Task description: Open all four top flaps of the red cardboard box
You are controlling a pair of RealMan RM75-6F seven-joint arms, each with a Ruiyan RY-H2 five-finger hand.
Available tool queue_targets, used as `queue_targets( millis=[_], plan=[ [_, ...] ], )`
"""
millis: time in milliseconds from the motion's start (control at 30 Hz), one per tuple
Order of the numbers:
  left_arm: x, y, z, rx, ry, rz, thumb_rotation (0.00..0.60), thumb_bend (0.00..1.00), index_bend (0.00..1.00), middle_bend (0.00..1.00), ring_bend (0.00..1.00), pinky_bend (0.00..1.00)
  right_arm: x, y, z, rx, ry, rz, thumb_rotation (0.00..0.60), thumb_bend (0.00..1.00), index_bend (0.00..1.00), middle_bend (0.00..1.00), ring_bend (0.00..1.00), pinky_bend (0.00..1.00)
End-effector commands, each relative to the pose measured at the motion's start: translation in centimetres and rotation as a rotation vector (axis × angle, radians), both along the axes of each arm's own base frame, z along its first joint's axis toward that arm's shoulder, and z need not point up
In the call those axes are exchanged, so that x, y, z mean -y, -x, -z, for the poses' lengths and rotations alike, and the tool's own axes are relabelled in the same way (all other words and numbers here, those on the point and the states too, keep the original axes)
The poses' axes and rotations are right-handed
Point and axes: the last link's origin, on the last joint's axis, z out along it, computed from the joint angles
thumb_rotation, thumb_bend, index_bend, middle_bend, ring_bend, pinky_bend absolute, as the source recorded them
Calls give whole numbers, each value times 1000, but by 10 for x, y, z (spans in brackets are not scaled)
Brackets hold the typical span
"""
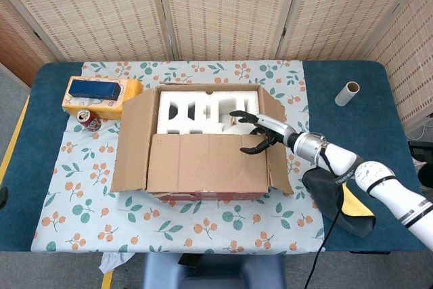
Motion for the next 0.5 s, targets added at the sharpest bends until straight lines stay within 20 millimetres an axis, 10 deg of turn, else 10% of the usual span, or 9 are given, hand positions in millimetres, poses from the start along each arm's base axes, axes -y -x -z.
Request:
queue_targets(
  millis=[33,500],
  plan=[
    [0,0,0,-1,-1,-1,600,438,0,0,0,0,0,2,-1,12,-2,6,600,365,0,0,32,417],
    [-2,-2,6,-19,14,2,600,438,0,0,0,0,-12,-24,-27,50,52,-68,600,365,0,0,41,431]
  ],
)
